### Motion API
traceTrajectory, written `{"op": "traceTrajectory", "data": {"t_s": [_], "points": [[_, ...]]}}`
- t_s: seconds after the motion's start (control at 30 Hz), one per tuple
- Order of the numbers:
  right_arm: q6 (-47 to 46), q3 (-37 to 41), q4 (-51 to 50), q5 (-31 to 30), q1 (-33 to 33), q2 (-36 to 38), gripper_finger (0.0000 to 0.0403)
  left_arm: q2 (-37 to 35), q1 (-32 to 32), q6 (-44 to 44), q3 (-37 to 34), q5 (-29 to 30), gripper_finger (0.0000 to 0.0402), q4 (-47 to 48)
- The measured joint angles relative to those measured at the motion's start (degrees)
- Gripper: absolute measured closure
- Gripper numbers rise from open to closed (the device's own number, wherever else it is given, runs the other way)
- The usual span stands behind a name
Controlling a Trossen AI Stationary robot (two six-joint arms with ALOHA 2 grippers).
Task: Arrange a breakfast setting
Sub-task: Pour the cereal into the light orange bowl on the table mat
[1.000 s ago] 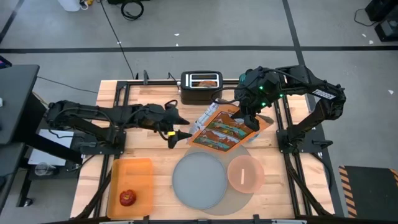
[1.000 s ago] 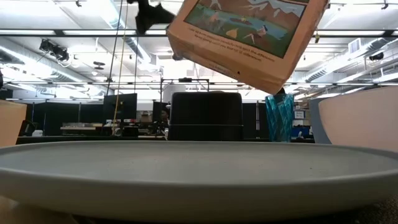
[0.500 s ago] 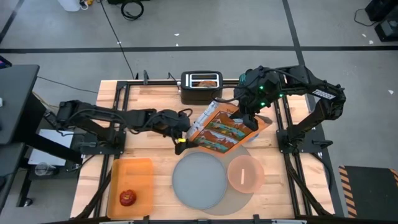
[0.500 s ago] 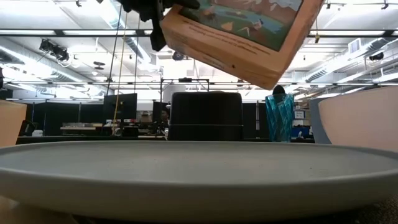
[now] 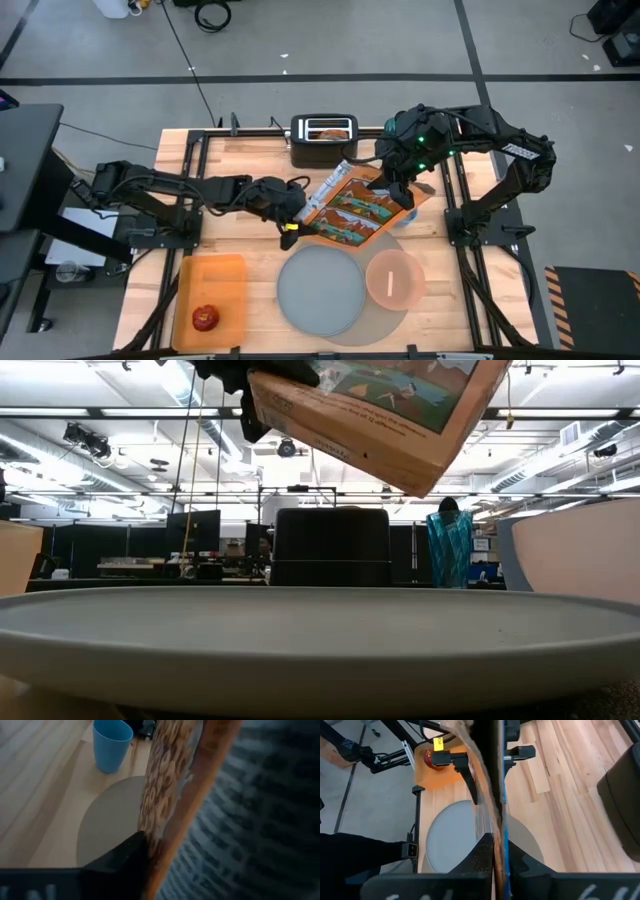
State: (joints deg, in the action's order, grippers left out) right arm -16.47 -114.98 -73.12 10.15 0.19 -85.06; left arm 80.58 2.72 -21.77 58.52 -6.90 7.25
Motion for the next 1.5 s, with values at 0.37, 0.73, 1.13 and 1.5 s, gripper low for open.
{"op": "traceTrajectory", "data": {"t_s": [0.37, 0.73, 1.13, 1.5], "points": [[-0.5, 0.0, 0.7, 0.2, 0.8, 0.1, 0.0344, -1.5, -0.1, -1.8, 0.0, -4.1, 0.0228, 2.2], [-3.4, 0.0, 2.5, 1.7, 0.9, 3.8, 0.0213, -1.6, -2.2, 4.8, 10.1, -6.6, 0.0228, 19.3], [-7.9, -0.1, -1.4, -5.4, 0.9, 14.5, 0.0186, -1.2, -2.9, 7.9, 20.7, -10.3, 0.0228, 38.0], [-7.4, 0.0, -6.2, -11.2, 0.9, 17.3, 0.0187, 9.2, -2.0, 11.2, 35.5, -14.0, 0.0228, 51.7]]}}
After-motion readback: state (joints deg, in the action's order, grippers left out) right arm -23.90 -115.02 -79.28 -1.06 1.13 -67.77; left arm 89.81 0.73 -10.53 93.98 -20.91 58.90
